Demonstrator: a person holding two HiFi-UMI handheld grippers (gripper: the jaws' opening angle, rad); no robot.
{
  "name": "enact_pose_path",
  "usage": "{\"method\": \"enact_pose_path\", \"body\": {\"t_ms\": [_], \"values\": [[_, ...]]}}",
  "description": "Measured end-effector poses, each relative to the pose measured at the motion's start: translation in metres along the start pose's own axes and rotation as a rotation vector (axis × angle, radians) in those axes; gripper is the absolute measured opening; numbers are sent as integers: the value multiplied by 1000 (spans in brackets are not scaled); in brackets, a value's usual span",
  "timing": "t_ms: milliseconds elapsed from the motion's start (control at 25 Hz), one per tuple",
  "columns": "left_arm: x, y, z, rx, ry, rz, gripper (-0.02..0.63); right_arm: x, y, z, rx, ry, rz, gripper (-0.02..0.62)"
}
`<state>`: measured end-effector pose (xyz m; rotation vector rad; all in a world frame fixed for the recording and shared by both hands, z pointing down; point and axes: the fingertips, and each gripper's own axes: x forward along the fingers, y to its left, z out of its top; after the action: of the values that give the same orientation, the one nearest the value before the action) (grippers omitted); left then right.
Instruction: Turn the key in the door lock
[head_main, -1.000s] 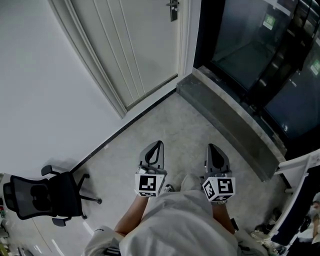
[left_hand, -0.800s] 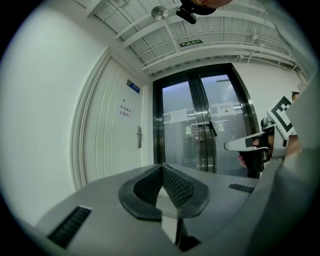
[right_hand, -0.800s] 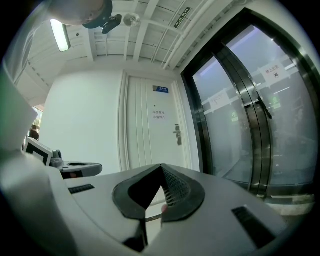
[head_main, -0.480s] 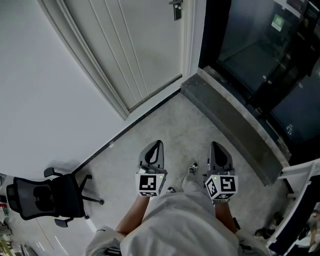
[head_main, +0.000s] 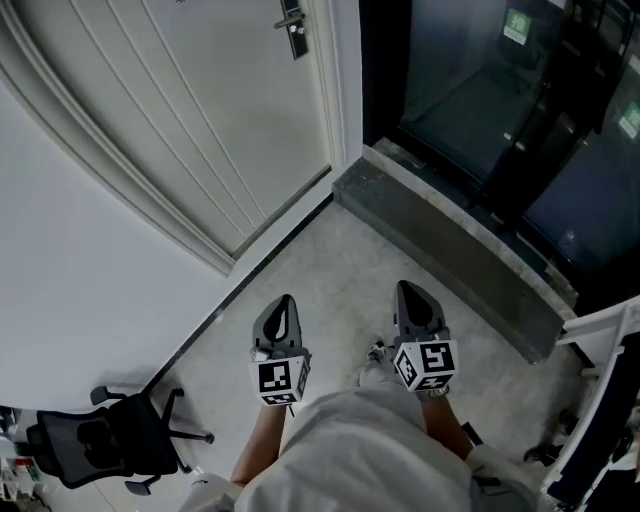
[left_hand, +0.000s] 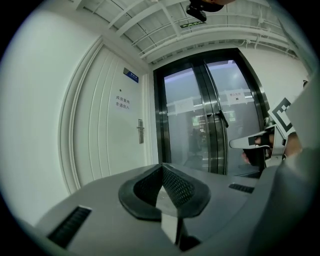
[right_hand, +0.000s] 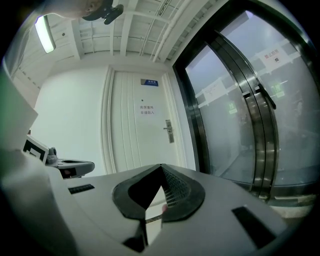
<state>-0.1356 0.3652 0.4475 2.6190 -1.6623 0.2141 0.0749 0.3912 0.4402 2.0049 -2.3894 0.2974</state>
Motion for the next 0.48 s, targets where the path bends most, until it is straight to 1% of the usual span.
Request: {"method": "enact_pose_path", "body": {"t_ms": [80, 200, 480], "values": [[17, -7, 8, 2, -5, 12, 9, 10, -17, 11, 3, -17, 10, -8], [45, -25, 14, -10, 1, 5, 9, 18, -45, 23, 4, -40, 5, -8], [112, -76, 24, 19, -9, -75, 9, 29, -108, 26, 27, -46, -57, -8]]}}
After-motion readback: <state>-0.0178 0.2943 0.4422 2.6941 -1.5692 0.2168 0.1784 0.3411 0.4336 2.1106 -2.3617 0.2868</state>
